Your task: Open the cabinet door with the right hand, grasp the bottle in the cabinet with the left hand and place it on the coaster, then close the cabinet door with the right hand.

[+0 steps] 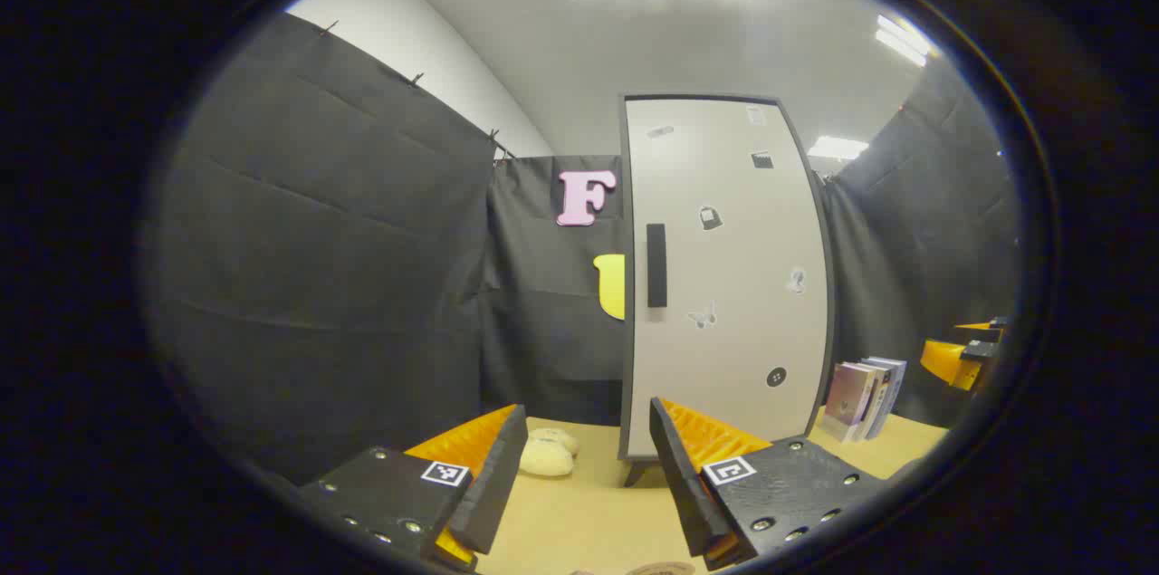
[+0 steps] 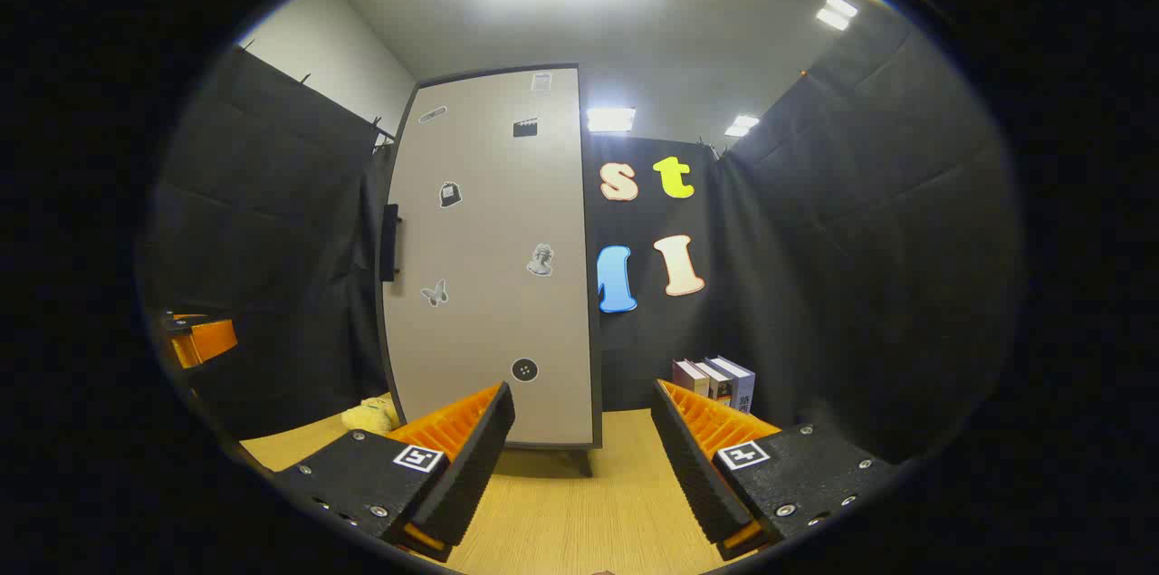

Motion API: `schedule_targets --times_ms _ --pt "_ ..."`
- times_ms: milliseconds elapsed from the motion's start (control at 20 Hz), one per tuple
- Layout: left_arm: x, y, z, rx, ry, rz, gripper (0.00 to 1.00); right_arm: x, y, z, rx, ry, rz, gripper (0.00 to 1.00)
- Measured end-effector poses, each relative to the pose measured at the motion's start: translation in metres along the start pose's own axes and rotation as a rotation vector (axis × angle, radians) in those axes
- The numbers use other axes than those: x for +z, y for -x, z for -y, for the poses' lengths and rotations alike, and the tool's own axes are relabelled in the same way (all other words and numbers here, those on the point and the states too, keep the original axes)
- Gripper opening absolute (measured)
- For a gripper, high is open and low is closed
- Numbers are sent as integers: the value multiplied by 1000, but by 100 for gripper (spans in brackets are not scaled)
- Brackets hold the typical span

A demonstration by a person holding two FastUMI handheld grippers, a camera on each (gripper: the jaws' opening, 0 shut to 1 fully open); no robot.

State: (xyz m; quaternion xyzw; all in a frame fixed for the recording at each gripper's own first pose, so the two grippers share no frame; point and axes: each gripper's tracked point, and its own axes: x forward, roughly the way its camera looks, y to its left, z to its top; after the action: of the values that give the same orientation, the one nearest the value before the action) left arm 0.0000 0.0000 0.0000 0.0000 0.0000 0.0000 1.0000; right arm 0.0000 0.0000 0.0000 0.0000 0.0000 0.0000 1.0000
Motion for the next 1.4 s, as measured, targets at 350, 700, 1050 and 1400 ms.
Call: schedule_targets --times_ms 350,700,1050,1400 --pt "0 -2 1 -11 -7 7 78 0 -5 -4 -7 -9 -16 94" --pt "0 -2 -1 -2 -3 4 78 3 -9 -13 -1 -7 -7 94" --pt "1 -2 -2 21 -8 7 78 9 -16 -24 7 -7 -11 94" --pt "0 -4 -7 77 -20 1 78 34 -45 -58 76 -32 -2 94"
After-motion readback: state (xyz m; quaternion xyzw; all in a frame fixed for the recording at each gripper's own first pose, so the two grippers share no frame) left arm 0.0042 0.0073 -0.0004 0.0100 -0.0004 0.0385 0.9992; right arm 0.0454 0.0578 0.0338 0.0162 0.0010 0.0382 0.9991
